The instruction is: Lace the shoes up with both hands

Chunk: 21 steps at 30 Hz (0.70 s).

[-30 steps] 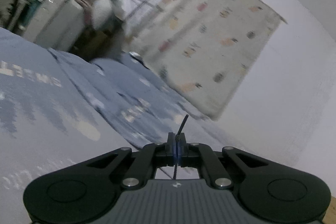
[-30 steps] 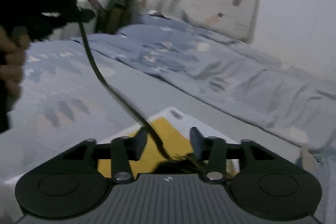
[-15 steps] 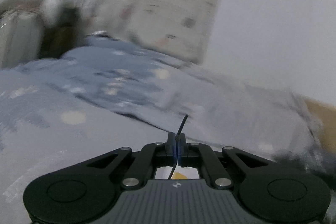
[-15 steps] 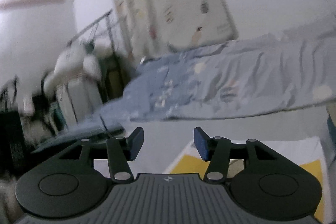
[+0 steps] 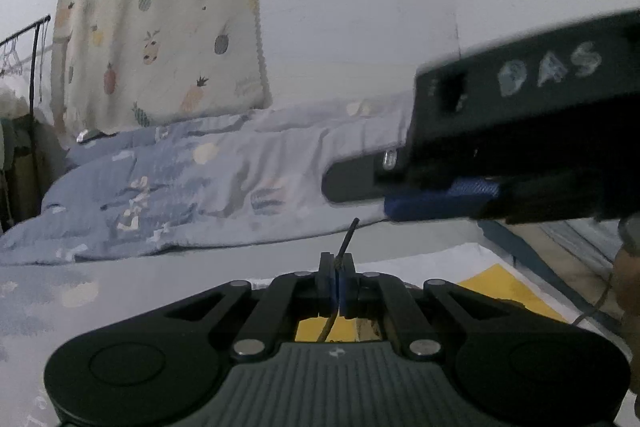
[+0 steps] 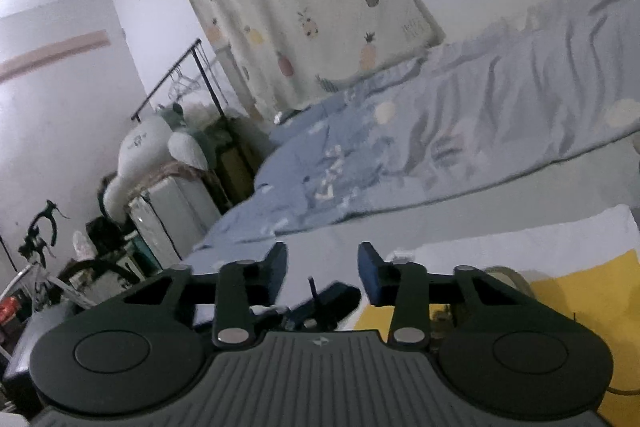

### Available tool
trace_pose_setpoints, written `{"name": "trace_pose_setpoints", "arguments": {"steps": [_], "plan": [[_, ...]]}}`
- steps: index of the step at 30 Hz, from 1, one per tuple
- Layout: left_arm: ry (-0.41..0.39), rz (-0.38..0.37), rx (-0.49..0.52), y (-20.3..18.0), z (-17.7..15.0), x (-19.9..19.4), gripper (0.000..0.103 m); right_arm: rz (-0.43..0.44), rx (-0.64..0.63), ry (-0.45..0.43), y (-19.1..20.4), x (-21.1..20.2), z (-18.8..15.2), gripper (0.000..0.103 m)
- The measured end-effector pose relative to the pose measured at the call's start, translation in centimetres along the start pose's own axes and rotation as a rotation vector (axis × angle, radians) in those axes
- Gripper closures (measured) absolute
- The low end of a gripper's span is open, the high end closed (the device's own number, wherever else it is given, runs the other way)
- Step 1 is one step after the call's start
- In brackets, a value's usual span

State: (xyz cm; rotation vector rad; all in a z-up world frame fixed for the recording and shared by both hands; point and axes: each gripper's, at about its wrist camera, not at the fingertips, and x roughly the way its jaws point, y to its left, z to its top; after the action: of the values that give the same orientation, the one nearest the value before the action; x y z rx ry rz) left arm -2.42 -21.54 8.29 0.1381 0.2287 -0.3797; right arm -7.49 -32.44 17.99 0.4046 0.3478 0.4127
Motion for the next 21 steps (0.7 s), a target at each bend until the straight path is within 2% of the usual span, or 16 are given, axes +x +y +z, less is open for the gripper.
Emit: {"name": "trace_pose_setpoints", "arguments": {"steps": [6,8,12,21], "plan": [[-0.007,-0.011,0.026,-0.4,-0.1,-0.3,0.103,-0.011,0.038,0.032,-0.6,0.7,-0.6,0.080],[-0.003,-0.008,0.026,-0.4,-0.1,-0.2,0.103,-0.003,0.040,0.036,-0.7,0.8,-0.8,0.099],[0.007,-0.012,0.025,-0.5,0.1,-0.4,0.098,-0.022,0.030,0.032,-0.6,0.9,-1.0,0.099],[-0.009,-0.048,0.053,-0.9,0.1,-0.6,0.095,-0.075,0.029,0.017,-0.8,0.9,-1.1,0.099]]}}
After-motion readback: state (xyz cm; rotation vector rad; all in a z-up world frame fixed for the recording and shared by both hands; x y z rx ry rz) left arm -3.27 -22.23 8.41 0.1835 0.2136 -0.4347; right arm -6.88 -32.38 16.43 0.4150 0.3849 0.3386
